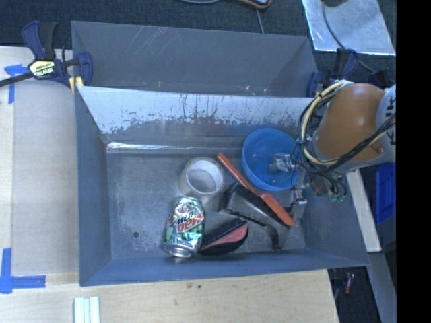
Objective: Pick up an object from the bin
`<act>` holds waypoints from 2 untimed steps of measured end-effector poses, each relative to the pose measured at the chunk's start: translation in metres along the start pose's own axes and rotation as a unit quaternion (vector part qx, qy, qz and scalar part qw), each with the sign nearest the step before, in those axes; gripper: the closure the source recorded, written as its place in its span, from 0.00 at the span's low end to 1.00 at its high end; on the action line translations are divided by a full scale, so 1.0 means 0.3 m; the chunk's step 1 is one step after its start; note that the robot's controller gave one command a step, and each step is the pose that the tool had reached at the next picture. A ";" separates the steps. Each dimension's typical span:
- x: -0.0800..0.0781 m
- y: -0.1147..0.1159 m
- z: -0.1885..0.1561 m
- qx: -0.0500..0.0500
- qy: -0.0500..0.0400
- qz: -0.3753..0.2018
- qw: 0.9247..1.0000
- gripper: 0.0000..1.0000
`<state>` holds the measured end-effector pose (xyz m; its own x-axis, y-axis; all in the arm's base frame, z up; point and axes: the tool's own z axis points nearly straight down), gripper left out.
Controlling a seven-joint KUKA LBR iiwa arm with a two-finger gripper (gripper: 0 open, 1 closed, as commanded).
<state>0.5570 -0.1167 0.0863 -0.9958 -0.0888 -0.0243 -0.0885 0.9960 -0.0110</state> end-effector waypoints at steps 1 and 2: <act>-0.033 0.061 0.050 0.002 -0.001 -0.001 1.000 0.00; -0.054 0.057 0.049 0.001 0.005 -0.017 1.000 1.00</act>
Offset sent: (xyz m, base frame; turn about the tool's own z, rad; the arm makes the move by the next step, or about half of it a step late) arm 0.0165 0.0201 -0.0163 -0.0373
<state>0.5721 -0.0984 0.0719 -0.9923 -0.1228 -0.0146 -0.1226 0.9924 -0.0141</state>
